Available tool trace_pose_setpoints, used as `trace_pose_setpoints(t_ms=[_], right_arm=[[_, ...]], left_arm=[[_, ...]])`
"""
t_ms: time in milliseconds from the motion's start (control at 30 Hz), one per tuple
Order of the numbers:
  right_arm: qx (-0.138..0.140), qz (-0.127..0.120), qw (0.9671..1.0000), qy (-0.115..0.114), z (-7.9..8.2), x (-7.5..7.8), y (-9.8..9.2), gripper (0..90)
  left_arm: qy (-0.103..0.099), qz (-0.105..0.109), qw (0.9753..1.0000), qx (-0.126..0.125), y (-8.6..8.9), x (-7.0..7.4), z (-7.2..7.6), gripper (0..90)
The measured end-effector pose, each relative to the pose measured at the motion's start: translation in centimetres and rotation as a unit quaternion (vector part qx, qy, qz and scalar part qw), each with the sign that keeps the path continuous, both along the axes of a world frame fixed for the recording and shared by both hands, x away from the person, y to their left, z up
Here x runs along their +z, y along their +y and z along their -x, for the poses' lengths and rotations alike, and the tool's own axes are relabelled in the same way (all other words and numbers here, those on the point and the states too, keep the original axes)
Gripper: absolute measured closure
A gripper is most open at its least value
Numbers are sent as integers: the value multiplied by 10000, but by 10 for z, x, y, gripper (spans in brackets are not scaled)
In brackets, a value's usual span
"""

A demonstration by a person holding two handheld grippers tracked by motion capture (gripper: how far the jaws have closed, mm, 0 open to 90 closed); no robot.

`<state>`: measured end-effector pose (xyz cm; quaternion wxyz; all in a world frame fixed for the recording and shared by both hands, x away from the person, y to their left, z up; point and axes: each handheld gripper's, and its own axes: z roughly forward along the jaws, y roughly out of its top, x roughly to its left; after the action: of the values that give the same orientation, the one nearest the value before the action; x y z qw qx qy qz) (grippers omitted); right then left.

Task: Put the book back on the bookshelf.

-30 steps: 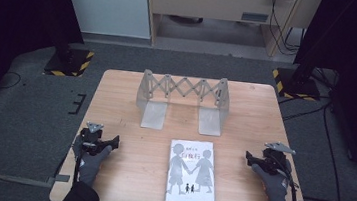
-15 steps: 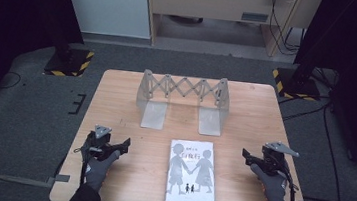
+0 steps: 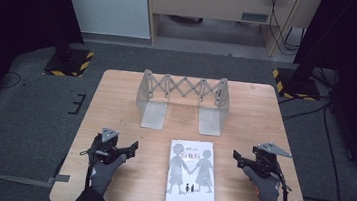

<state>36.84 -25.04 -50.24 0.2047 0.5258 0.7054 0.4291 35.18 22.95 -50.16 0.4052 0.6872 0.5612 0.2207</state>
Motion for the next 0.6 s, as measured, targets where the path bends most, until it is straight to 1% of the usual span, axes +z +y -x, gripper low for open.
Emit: trace_pose_setpoints(t_ms=[33,67,100,167,200,233,267,300,333,367,400,500,567,600], right_arm=[[93,-119,9999,4,0,1,6,166],[93,-119,9999,4,0,1,6,166],[103,-149,9998,6,0,1,8,166],[239,-103,9997,3,2,1,16,166],[239,-103,9997,3,2,1,16,166],[311,-57,9995,-13,3,2,21,168],[360,-27,9993,-36,4,2,23,169],[371,-53,9993,-27,4,2,25,169],[408,-20,9992,-36,4,2,26,170],[423,-24,9991,-26,4,2,28,171],[462,3,9989,-38,4,3,31,173],[497,25,9988,-36,6,4,34,174],[564,-21,9984,-64,9,5,40,178],[598,-18,9982,-59,9,5,41,180]], left_arm=[[-19,35,10000,-67,-5,1,1,131],[-19,35,10000,-67,-5,1,1,131],[-23,20,9999,-120,-9,1,2,131],[-55,-22,9997,-239,-17,2,4,132],[-55,-22,9997,-239,-17,2,4,132],[-72,-39,9996,-277,-21,3,5,132],[-90,-56,9995,-309,-26,4,7,132],[-90,-56,9995,-309,-26,4,7,132],[-121,-66,9992,-367,-30,5,8,132],[-121,-66,9992,-367,-30,5,8,133],[-135,-80,9988,-459,-35,6,10,133],[-119,-35,9985,-533,-40,6,13,135],[-111,20,9978,-655,-46,7,16,135],[-129,4,9975,-694,-48,7,17,135]])
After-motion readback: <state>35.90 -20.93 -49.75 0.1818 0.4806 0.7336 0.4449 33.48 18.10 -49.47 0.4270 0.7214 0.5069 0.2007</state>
